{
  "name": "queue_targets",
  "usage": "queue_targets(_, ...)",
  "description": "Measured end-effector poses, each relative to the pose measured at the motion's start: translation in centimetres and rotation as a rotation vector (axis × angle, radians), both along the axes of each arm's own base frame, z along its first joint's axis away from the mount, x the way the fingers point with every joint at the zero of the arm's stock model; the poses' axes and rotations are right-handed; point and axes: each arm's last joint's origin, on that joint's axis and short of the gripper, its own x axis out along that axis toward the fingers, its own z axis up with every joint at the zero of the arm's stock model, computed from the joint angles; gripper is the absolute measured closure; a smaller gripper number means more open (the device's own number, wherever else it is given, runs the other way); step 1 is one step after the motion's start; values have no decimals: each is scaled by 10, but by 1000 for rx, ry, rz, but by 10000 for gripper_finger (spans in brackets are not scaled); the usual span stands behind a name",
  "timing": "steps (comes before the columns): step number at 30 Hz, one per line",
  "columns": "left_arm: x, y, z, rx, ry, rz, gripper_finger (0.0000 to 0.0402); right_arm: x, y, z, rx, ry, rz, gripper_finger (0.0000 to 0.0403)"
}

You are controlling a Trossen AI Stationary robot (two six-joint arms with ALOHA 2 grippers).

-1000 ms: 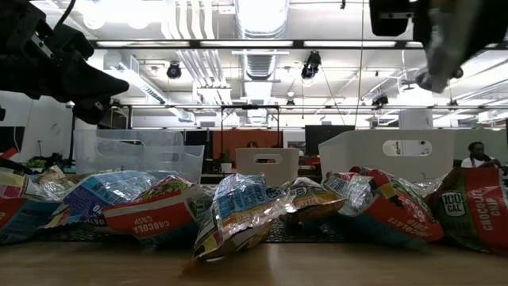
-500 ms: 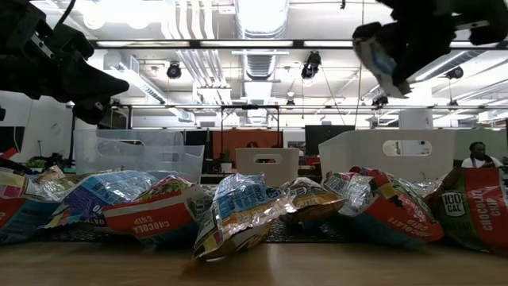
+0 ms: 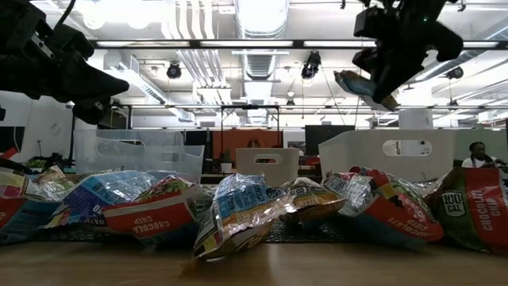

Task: Pick and place Granola Bars by type
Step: Put the yellow granola bar into the white bin

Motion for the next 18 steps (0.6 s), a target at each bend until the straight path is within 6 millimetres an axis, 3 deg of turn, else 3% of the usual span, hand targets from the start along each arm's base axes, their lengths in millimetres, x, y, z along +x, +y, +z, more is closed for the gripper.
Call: queue_targets(18,0,0,0,0,0,0,402,19,-21,-36,13,189,-31,351)
